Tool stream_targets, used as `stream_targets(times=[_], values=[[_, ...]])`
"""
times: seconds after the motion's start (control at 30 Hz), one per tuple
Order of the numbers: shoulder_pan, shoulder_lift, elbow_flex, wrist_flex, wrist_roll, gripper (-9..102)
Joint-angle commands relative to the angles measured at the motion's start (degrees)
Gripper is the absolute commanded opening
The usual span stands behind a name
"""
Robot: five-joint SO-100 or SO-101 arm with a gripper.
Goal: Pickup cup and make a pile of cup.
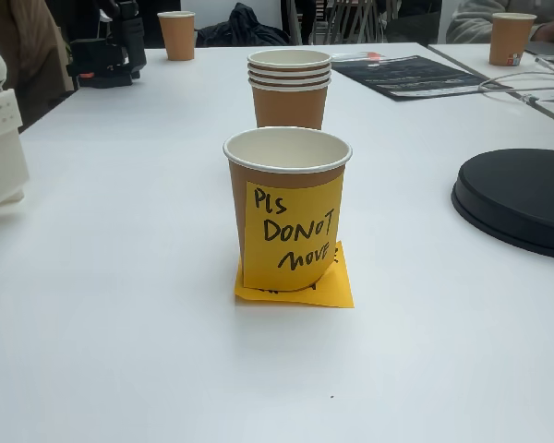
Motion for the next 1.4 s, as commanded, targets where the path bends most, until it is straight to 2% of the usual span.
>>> stream_targets(times=[0.0, 0.43, 1.37], values=[[0.79, 0.18, -4.13, 0.26, -0.53, 20], [0.26, -5.01, -4.83, 9.67, 0.35, 24], [0.79, -18.28, -5.19, 9.67, 0.35, 24]])
